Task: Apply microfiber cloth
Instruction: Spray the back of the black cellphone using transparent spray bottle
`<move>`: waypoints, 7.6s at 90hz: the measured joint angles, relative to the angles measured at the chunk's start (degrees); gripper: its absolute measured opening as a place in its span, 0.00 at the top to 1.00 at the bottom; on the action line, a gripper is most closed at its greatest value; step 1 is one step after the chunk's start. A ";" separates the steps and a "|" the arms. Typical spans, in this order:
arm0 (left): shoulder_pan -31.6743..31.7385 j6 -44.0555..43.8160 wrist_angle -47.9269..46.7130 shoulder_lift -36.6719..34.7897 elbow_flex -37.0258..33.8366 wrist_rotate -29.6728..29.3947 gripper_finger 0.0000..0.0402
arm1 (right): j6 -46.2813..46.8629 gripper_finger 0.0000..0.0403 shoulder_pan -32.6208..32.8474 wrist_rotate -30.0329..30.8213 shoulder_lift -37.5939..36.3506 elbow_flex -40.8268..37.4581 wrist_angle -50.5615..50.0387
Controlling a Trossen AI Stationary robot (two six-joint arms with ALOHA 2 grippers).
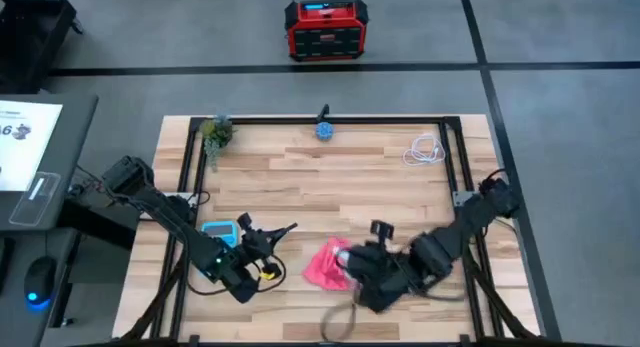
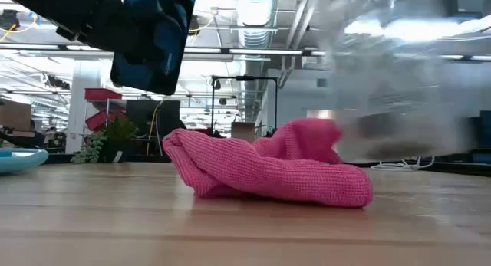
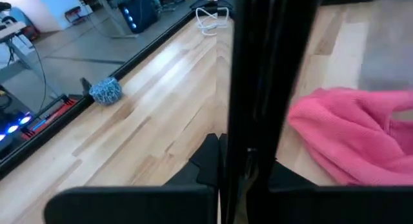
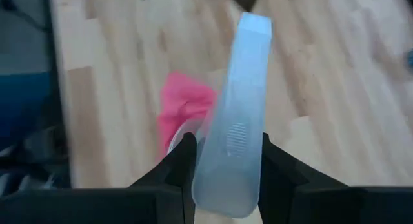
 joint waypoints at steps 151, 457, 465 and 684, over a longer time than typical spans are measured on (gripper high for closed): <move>1.32 2.37 4.27 0.00 0.00 -0.47 0.98 | -12.58 0.99 -6.04 29.50 -12.19 -45.68 58.64; 2.45 5.55 10.90 0.28 -0.13 1.30 0.97 | 0.55 0.71 5.42 28.17 -27.79 -45.70 37.78; 2.45 5.56 10.88 0.28 -0.13 1.07 0.97 | 4.21 0.71 8.33 31.25 -24.96 -45.70 37.82; 2.45 5.54 10.82 0.28 -0.13 1.54 0.97 | 6.99 0.23 15.62 1.74 -17.70 -45.68 42.01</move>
